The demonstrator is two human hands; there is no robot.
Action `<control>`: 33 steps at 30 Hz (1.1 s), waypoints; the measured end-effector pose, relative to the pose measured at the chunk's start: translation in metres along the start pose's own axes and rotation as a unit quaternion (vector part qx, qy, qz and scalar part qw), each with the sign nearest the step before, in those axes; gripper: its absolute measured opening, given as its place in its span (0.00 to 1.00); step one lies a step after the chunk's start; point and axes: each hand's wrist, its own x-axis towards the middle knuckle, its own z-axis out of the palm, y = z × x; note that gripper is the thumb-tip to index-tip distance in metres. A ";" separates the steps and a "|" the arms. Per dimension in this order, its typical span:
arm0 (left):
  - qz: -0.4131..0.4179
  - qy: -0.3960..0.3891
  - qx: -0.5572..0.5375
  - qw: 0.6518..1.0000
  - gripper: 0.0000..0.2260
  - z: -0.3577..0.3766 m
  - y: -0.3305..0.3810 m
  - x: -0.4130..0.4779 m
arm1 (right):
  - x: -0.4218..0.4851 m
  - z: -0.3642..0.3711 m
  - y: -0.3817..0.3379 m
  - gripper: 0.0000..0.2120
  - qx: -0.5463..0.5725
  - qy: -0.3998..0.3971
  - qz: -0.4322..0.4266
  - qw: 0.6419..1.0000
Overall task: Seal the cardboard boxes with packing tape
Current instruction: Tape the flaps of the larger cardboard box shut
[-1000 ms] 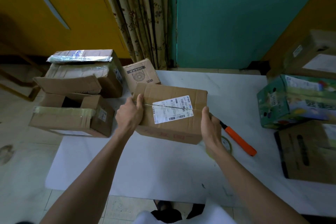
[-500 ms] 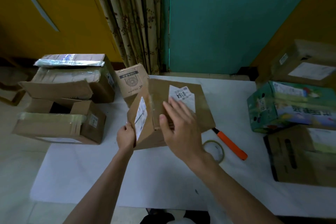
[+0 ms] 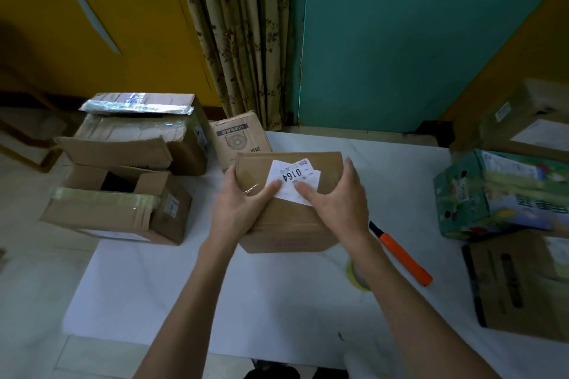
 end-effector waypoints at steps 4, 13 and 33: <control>-0.015 0.021 0.085 0.996 0.47 0.015 0.006 0.006 | 0.018 -0.009 0.004 0.45 0.051 -0.050 0.065 0.995; 0.033 0.009 0.108 0.994 0.23 0.012 0.001 0.014 | 0.024 -0.010 0.018 0.15 0.063 -0.025 0.013 0.998; 0.023 0.071 0.138 0.988 0.23 0.020 0.010 0.013 | 0.018 -0.007 0.014 0.26 -0.032 0.034 -0.004 0.999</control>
